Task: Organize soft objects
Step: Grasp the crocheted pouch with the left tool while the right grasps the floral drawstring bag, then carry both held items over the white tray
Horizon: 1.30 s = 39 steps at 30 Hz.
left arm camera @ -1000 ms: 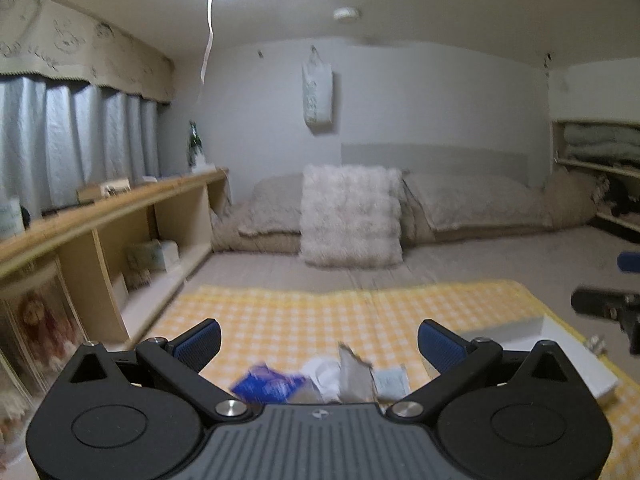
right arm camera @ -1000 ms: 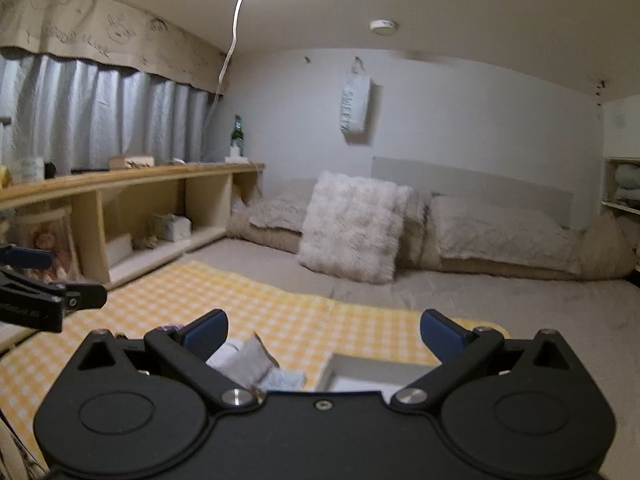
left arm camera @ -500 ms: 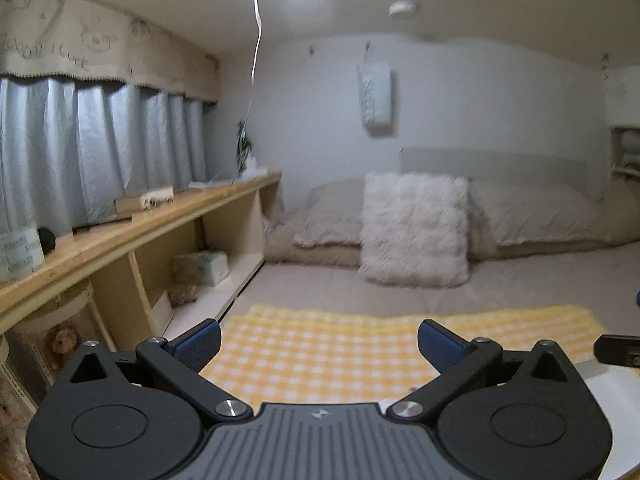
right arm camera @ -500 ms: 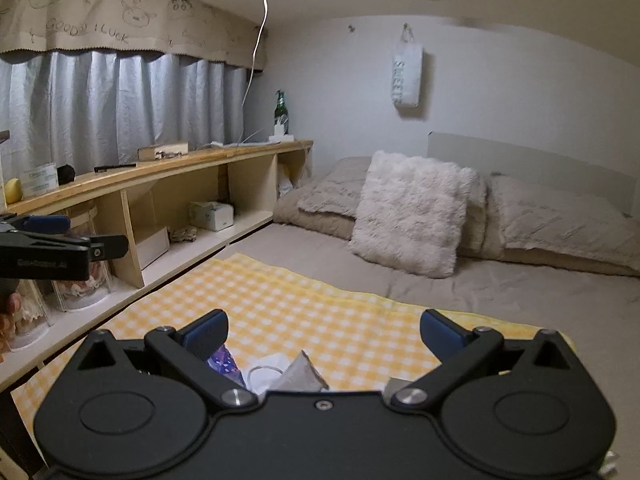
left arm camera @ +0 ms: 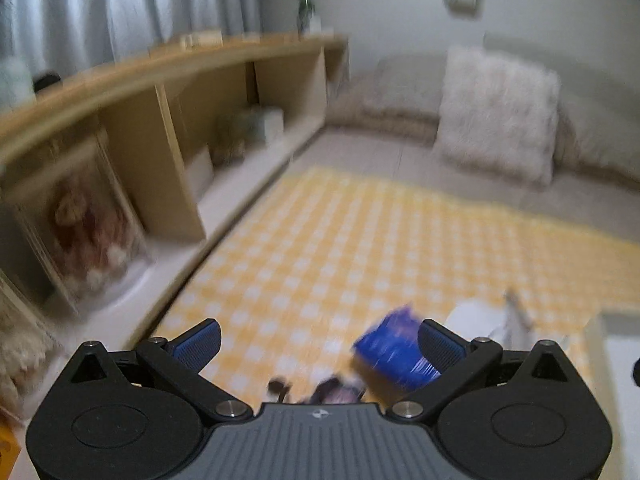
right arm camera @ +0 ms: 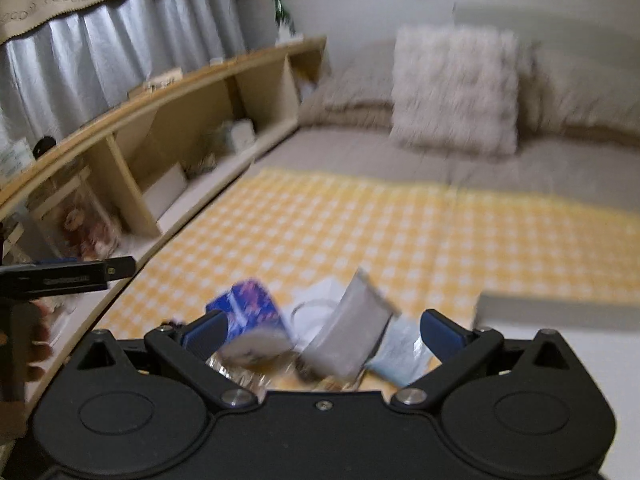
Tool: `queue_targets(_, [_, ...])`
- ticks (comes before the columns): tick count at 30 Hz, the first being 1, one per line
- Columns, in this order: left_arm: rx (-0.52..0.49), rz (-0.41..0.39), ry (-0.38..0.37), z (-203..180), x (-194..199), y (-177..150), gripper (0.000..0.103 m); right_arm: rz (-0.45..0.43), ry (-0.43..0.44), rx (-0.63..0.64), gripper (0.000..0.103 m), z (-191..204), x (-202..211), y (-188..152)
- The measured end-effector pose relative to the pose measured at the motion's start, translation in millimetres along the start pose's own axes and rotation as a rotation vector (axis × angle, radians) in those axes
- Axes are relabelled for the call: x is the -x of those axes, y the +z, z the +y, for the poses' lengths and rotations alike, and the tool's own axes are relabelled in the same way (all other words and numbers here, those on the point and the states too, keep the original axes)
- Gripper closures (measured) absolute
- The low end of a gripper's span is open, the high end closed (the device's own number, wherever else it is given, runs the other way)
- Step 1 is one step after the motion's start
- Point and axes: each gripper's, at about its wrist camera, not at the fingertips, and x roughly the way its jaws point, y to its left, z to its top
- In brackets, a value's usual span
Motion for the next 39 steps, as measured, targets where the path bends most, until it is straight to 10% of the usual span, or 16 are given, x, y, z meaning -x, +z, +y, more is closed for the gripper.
queue_targets(9, [0.022, 0.316, 0.008, 19, -78, -36, 0.000, 0.208, 0.001, -0.035, 0.000, -7, -62, -19])
queue_targets(22, [0.086, 0.504, -0.071, 28, -125, -61, 0.000, 0.423, -0.045, -0.172, 0.001, -37, -109, -39])
queue_targets(30, [0.107, 0.538, -0.055, 29, -140, -64, 0.024, 0.539, -0.079, -0.179, 0.016, -31, -125, -60])
queue_targets(39, [0.039, 0.524, -0.030, 26, -137, -61, 0.041, 0.558, -0.015, -0.115, 0.057, -18, -126, -56])
